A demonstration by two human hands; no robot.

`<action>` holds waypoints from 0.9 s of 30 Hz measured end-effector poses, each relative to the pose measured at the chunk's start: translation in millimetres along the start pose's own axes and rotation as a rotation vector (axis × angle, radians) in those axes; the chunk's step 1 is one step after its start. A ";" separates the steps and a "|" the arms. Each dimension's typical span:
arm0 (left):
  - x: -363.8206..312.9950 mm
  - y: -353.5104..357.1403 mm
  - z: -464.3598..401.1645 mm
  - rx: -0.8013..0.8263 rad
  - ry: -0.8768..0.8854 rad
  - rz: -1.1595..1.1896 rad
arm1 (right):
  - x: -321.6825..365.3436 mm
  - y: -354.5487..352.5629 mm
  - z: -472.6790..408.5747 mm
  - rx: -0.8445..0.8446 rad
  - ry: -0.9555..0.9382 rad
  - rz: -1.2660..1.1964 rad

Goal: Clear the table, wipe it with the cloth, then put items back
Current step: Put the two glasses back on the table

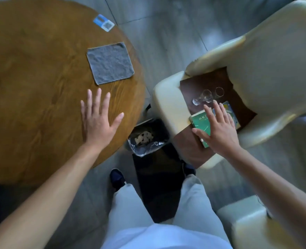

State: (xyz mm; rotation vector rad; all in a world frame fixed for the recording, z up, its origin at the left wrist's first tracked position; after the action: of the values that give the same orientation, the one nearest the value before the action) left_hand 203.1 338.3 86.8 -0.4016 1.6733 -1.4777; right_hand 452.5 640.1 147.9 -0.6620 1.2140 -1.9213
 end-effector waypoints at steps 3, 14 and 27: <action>-39.7 24.0 -3.2 -0.022 -0.008 -0.030 | -51.7 7.1 -20.7 0.021 -0.004 -0.009; -222.0 169.8 -39.0 0.008 -0.230 -0.065 | -241.1 39.0 -139.3 0.030 -0.167 -0.048; -323.7 266.5 -137.6 0.255 -0.176 0.039 | -328.0 81.7 -236.9 0.000 -0.167 -0.177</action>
State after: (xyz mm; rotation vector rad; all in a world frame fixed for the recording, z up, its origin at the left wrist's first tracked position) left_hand 366.3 726.4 -45.6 -0.3460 1.3285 -1.5562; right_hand 492.1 1008.3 -34.6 -0.9374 1.0814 -1.9641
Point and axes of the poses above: each hand's wrist, its own z-axis away from the middle knuckle, its own y-axis out of the palm, x = y × z, the point moved 3 cm from there along -z, towards the middle knuckle, and after that the axes turned 11 degrees about x, right-handed, at the moved point
